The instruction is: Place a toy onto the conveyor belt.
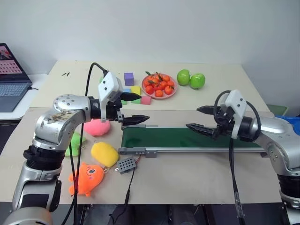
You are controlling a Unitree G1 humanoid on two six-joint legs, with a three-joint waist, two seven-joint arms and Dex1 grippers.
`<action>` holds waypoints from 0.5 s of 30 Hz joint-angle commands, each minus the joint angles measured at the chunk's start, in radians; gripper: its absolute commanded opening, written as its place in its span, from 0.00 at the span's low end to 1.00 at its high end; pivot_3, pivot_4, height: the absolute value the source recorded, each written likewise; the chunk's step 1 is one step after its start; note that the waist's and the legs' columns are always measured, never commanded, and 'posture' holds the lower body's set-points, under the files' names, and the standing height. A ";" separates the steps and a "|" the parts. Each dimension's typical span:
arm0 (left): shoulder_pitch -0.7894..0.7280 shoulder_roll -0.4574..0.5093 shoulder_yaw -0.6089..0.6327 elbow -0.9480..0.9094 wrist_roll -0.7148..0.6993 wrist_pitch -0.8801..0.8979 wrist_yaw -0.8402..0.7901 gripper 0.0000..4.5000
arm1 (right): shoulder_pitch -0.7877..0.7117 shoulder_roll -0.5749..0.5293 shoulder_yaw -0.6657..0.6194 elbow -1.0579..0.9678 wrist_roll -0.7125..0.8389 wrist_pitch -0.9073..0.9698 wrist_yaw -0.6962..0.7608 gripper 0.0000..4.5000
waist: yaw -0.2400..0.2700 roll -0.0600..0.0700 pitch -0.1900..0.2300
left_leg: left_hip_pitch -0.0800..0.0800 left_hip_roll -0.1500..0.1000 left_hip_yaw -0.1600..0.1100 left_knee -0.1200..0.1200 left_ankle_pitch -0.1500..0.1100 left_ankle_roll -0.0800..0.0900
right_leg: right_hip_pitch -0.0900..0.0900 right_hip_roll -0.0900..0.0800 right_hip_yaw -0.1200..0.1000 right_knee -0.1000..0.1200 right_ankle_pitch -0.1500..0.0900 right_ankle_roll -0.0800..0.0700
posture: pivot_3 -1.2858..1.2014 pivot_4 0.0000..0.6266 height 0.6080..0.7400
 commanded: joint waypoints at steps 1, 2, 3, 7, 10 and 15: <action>-0.014 0.008 0.014 -0.010 0.017 -0.026 0.001 1.00 | -0.022 0.005 -0.026 -0.009 -0.002 -0.034 -0.003 0.99 | 0.000 0.000 0.000 | 0.000 0.000 0.000 0.000 0.000 0.000 | 0.000 0.000 0.000 0.000 0.000 0.000 | 0.52 0.24 0.99; -0.013 0.008 0.022 -0.011 0.008 -0.020 0.002 1.00 | -0.024 0.007 -0.022 -0.008 -0.003 -0.034 -0.004 0.99 | 0.000 0.000 0.000 | 0.000 0.000 0.000 0.000 0.000 0.000 | 0.000 0.000 0.000 0.000 0.000 0.000 | 0.52 0.24 0.99; -0.014 0.008 0.027 -0.010 0.001 -0.012 0.004 1.00 | -0.026 0.009 -0.019 -0.007 -0.004 -0.034 -0.005 0.99 | 0.000 0.000 0.000 | 0.000 0.000 0.000 0.000 0.000 0.000 | 0.000 0.000 0.000 0.000 0.000 0.000 | 0.52 0.24 0.99; -0.010 0.011 0.035 -0.007 -0.002 -0.003 0.010 1.00 | -0.031 0.015 -0.013 -0.002 -0.004 -0.033 0.001 0.99 | 0.000 0.000 0.000 | 0.000 0.000 0.000 0.000 0.000 0.000 | 0.000 0.000 0.000 0.000 0.000 0.000 | 0.52 0.24 0.99; -0.012 0.005 0.050 0.012 0.011 -0.023 0.035 1.00 | -0.039 0.019 -0.004 0.005 -0.006 -0.036 0.005 0.99 | -0.001 0.000 0.000 | 0.000 0.000 0.000 0.000 0.000 0.000 | 0.000 0.000 0.000 0.000 0.000 0.000 | 0.52 0.24 0.99; 0.040 0.046 0.170 0.051 0.005 -0.028 0.093 1.00 | -0.087 0.042 0.024 0.053 0.000 -0.072 0.064 0.99 | -0.009 0.000 0.000 | 0.001 0.000 0.000 0.000 0.000 0.000 | 0.000 0.000 0.000 0.000 0.000 0.000 | 0.52 0.24 0.99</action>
